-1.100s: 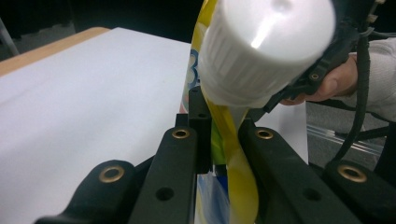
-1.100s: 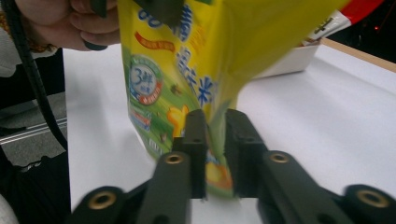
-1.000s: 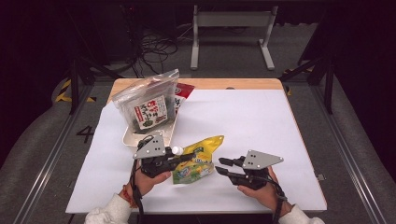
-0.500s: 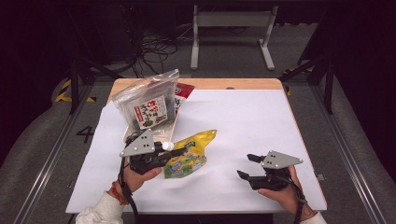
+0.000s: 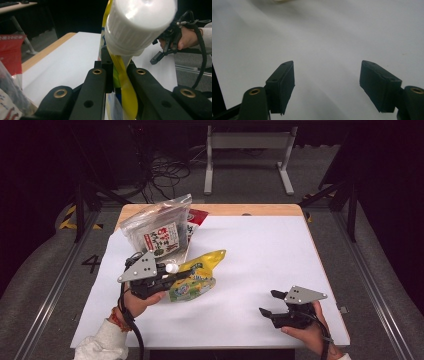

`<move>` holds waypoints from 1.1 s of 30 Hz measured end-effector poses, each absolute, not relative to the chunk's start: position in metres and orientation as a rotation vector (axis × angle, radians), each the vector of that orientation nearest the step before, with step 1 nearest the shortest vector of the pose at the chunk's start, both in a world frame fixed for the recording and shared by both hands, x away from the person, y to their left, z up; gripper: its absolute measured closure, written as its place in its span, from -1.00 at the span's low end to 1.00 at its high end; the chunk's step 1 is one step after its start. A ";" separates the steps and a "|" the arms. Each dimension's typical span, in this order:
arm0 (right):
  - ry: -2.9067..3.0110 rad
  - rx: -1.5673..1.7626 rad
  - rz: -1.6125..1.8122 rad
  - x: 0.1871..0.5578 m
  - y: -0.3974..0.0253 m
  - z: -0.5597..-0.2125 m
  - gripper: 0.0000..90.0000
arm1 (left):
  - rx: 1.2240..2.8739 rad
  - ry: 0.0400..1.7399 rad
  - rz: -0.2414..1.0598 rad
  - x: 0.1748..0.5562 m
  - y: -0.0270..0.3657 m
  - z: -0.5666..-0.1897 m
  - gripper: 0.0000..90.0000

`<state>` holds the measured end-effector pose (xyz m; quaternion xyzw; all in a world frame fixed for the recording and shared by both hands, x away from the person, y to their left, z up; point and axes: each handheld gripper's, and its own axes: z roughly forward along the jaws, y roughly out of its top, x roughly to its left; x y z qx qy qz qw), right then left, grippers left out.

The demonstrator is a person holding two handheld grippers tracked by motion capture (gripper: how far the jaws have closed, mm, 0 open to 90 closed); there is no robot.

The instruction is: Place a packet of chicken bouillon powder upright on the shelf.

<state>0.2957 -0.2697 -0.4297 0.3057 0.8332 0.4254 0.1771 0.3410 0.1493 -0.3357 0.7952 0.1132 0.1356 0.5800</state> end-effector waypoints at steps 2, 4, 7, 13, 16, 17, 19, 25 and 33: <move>2.360 0.868 1.204 0.296 -0.270 -0.431 -0.37 | 1.850 0.247 0.325 0.346 0.154 -0.329 0.92; 2.361 0.869 1.203 0.296 -0.269 -0.431 -0.37 | 1.847 0.235 0.341 0.349 0.156 -0.326 0.93; 2.368 0.866 1.198 0.297 -0.269 -0.432 -0.37 | 1.842 0.219 0.365 0.354 0.160 -0.319 0.93; 2.383 0.873 1.205 0.299 -0.267 -0.436 -0.37 | 1.847 0.189 0.388 0.364 0.168 -0.308 0.92; 2.380 0.875 1.210 0.299 -0.266 -0.435 -0.37 | 1.848 0.200 0.394 0.369 0.170 -0.305 0.92; 2.380 0.875 1.210 0.299 -0.266 -0.435 -0.37 | 1.853 0.207 0.403 0.371 0.172 -0.303 0.92; 2.381 0.875 1.213 0.299 -0.265 -0.435 -0.37 | 1.849 0.203 0.402 0.374 0.175 -0.302 0.92; 2.399 0.874 1.212 0.299 -0.262 -0.439 -0.37 | 1.851 0.235 0.382 0.391 0.190 -0.308 0.92; 2.424 0.888 1.196 0.302 -0.260 -0.444 -0.37 | 1.832 0.245 0.383 0.404 0.198 -0.298 0.91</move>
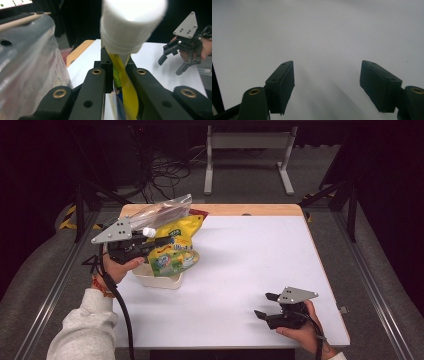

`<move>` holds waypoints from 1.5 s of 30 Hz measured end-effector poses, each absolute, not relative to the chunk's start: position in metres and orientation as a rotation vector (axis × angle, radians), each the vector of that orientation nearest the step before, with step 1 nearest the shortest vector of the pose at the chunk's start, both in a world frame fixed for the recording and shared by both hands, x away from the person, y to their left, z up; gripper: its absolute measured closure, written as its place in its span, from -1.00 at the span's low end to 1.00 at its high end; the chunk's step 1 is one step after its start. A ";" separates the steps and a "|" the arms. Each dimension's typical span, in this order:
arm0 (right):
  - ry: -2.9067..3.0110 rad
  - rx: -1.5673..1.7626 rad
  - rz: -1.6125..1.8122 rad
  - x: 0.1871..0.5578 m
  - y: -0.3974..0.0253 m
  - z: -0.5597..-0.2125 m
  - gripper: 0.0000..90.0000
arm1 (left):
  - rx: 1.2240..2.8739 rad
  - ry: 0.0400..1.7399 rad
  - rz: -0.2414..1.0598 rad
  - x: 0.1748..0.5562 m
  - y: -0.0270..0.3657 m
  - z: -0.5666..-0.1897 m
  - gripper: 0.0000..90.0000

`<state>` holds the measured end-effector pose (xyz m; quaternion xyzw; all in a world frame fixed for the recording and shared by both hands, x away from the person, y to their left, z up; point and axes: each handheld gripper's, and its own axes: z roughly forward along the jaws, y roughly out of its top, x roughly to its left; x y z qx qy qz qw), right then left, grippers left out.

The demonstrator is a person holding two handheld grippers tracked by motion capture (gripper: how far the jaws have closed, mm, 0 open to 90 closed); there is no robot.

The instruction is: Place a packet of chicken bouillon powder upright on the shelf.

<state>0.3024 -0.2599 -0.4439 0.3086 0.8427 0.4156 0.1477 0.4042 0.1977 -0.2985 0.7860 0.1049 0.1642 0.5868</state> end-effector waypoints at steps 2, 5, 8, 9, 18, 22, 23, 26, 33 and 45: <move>2.429 0.887 1.195 0.302 -0.259 -0.445 -0.37 | 1.846 0.239 0.392 0.405 0.198 -0.296 0.91; 2.434 0.883 1.185 0.302 -0.259 -0.446 -0.37 | 1.847 0.234 0.365 0.407 0.202 -0.299 0.91; 2.442 0.875 1.180 0.301 -0.258 -0.446 -0.38 | 1.866 0.255 0.358 0.408 0.206 -0.305 0.91; 2.442 0.874 1.178 0.301 -0.257 -0.446 -0.37 | 1.869 0.264 0.364 0.408 0.208 -0.308 0.91; 2.449 0.870 1.167 0.301 -0.255 -0.447 -0.38 | 1.868 0.321 0.352 0.412 0.232 -0.323 0.91; 2.455 0.876 1.165 0.303 -0.256 -0.448 -0.39 | 1.849 0.353 0.335 0.411 0.249 -0.326 0.91; 2.459 0.878 1.163 0.303 -0.256 -0.449 -0.39 | 1.845 0.353 0.326 0.411 0.252 -0.326 0.91; 2.467 0.885 1.159 0.304 -0.256 -0.450 -0.39 | 1.861 0.338 0.305 0.410 0.258 -0.327 0.91; 2.484 0.884 1.154 0.304 -0.255 -0.451 -0.39 | 1.898 0.302 0.253 0.409 0.254 -0.326 0.90; 2.503 0.884 1.145 0.304 -0.254 -0.452 -0.40 | 1.924 0.320 0.284 0.405 0.258 -0.325 0.88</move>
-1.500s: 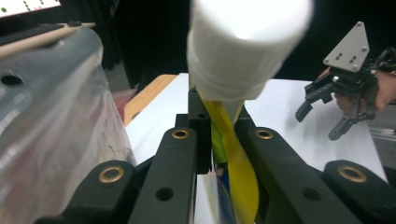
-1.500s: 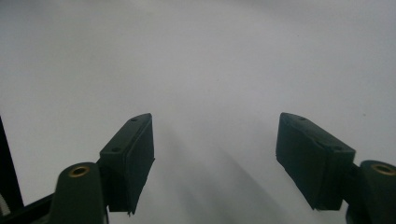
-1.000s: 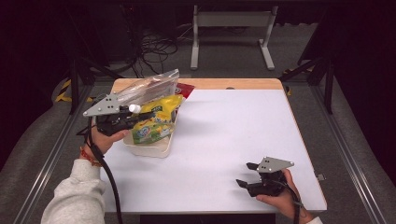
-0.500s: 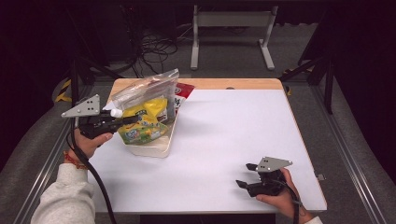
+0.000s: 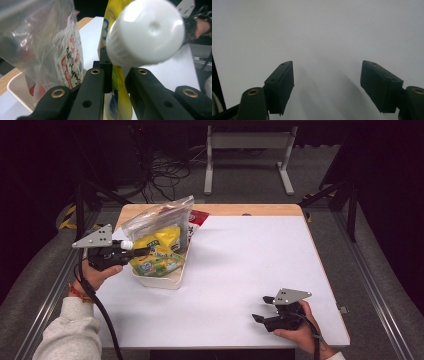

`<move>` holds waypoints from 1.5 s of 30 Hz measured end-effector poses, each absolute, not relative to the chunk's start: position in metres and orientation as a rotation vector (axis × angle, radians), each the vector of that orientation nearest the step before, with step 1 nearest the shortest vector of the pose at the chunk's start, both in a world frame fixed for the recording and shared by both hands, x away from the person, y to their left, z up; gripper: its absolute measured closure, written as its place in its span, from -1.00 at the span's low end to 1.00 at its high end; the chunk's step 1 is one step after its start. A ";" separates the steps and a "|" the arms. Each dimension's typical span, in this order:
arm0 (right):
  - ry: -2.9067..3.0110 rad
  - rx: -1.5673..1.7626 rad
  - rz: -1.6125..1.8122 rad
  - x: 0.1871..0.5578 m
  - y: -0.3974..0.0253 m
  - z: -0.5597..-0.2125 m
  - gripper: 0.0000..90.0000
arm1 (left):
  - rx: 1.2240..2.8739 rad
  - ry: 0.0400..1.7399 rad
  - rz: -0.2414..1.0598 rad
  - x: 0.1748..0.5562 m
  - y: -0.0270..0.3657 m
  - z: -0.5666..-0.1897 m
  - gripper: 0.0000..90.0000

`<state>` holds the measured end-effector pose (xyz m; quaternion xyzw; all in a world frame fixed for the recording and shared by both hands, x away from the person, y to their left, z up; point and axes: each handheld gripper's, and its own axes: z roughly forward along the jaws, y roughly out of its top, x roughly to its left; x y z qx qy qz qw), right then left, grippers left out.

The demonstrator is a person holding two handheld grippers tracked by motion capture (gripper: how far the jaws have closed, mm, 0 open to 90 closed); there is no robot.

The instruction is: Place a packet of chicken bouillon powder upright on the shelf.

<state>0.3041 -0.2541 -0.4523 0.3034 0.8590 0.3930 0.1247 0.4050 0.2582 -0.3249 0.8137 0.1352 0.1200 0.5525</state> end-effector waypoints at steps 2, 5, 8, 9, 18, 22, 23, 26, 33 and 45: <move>2.508 0.885 1.138 0.305 -0.254 -0.453 -0.40 | 1.931 0.326 0.293 0.404 0.262 -0.322 0.87; 2.514 0.883 1.136 0.305 -0.253 -0.454 -0.41 | 1.923 0.337 0.277 0.405 0.263 -0.323 0.81; 2.521 0.878 1.135 0.305 -0.251 -0.454 -0.41 | 1.892 0.335 0.256 0.406 0.261 -0.326 0.78; 2.523 0.877 1.134 0.305 -0.251 -0.454 -0.41 | 1.882 0.332 0.255 0.407 0.261 -0.327 0.74; 2.538 0.878 1.132 0.305 -0.251 -0.455 -0.41 | 1.768 0.335 0.247 0.407 0.257 -0.330 0.75; 2.545 0.875 1.133 0.305 -0.251 -0.455 -0.41 | 1.783 0.364 0.268 0.405 0.258 -0.330 0.91; 2.546 0.875 1.133 0.305 -0.251 -0.455 -0.41 | 1.790 0.369 0.278 0.405 0.259 -0.330 0.93; 2.552 0.877 1.132 0.306 -0.251 -0.456 -0.41 | 1.797 0.400 0.299 0.403 0.263 -0.331 0.86; 2.560 0.874 1.133 0.306 -0.249 -0.456 -0.41 | 1.833 0.455 0.339 0.401 0.274 -0.348 0.65; 2.571 0.874 1.137 0.306 -0.249 -0.457 -0.42 | 1.853 0.507 0.312 0.390 0.285 -0.390 0.21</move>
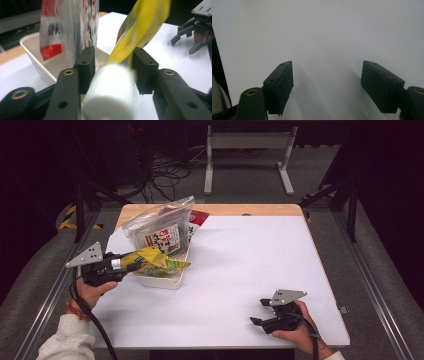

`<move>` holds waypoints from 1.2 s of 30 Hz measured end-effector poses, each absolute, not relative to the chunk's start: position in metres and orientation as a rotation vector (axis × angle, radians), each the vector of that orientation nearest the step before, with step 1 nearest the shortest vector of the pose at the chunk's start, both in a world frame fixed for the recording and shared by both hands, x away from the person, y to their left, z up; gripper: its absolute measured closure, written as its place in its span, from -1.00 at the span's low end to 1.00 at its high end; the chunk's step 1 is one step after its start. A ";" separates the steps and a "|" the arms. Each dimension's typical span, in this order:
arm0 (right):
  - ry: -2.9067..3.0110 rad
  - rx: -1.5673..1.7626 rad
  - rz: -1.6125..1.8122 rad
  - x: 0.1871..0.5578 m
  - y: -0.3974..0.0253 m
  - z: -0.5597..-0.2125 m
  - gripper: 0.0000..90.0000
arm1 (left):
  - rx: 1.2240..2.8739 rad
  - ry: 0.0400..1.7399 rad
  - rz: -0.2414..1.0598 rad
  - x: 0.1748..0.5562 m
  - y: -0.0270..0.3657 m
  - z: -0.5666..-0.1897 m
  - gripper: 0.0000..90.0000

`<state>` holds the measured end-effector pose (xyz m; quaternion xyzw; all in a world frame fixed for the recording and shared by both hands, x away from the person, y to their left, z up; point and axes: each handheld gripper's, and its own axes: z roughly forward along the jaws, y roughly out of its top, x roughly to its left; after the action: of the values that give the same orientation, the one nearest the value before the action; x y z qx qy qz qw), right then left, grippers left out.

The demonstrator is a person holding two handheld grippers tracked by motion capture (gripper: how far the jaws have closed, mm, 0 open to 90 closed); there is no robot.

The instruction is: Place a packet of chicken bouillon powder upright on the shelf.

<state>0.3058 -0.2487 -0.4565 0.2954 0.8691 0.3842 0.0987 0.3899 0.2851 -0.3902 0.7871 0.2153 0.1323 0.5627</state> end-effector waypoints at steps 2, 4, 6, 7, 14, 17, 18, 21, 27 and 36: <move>2.572 0.867 1.137 0.306 -0.248 -0.456 -0.42 | 1.865 0.510 0.287 0.389 0.284 -0.398 0.18; 2.575 0.865 1.137 0.306 -0.248 -0.457 -0.42 | 1.879 0.541 0.279 0.390 0.282 -0.407 0.17; 2.578 0.865 1.134 0.307 -0.248 -0.457 -0.43 | 1.869 0.544 0.241 0.392 0.282 -0.414 0.23; 2.580 0.864 1.138 0.307 -0.248 -0.457 -0.43 | 1.867 0.546 0.245 0.393 0.282 -0.416 0.32; 2.575 0.864 1.148 0.307 -0.249 -0.456 -0.43 | 1.814 0.527 0.259 0.391 0.279 -0.415 0.86; 2.575 0.864 1.157 0.307 -0.249 -0.455 -0.43 | 1.794 0.522 0.282 0.389 0.278 -0.407 0.94; 2.575 0.866 1.160 0.307 -0.249 -0.455 -0.43 | 1.794 0.522 0.282 0.389 0.278 -0.407 0.94; 2.578 0.866 1.160 0.307 -0.249 -0.455 -0.43 | 1.798 0.507 0.308 0.386 0.278 -0.392 0.96; 2.581 0.870 1.156 0.308 -0.248 -0.456 -0.43 | 1.863 0.505 0.300 0.388 0.276 -0.379 0.98; 2.580 0.878 1.165 0.308 -0.248 -0.456 -0.43 | 1.940 0.518 0.326 0.389 0.271 -0.364 0.99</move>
<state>0.3081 -0.2481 -0.4564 0.2950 0.8671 0.3915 0.0889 0.3888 0.2705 -0.3645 0.8111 0.2166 0.1364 0.5259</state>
